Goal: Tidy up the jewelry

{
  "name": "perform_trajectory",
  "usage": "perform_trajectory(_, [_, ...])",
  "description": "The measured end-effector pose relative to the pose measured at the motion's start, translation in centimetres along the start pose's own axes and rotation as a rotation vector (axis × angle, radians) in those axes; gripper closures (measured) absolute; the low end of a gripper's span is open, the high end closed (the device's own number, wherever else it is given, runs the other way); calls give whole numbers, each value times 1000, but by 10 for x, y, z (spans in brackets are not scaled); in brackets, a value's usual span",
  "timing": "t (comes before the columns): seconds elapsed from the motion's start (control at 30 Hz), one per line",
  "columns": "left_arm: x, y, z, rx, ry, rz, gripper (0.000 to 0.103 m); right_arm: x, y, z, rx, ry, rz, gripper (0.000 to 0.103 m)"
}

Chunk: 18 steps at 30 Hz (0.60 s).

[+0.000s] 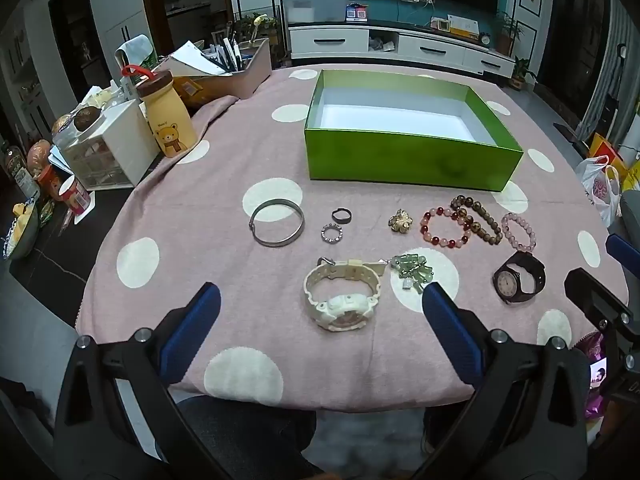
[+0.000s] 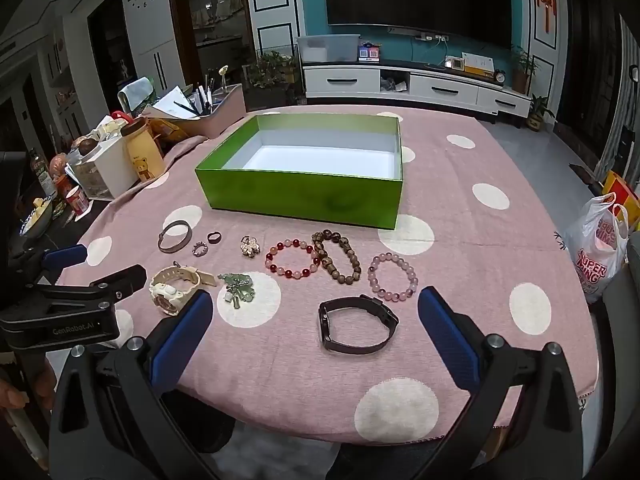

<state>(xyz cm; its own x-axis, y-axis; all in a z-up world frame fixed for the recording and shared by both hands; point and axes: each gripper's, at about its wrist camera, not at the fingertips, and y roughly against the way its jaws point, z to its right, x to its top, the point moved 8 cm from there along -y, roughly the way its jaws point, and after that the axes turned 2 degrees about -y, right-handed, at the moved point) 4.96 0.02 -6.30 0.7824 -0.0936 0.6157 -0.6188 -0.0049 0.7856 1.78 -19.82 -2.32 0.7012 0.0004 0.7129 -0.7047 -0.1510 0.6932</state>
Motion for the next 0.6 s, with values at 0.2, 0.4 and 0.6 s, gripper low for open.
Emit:
perform_trajectory(0.2, [0, 2, 0, 3, -4, 5, 2, -1, 1, 2, -1, -6, -2, 1])
perform_trajectory(0.4, [0, 1, 0, 6, 0, 2, 2, -3, 4, 2, 4, -12, -1, 1])
perform_trajectory(0.6, [-3, 2, 1, 6, -3, 3, 2, -1, 4, 4, 7, -15, 3, 1])
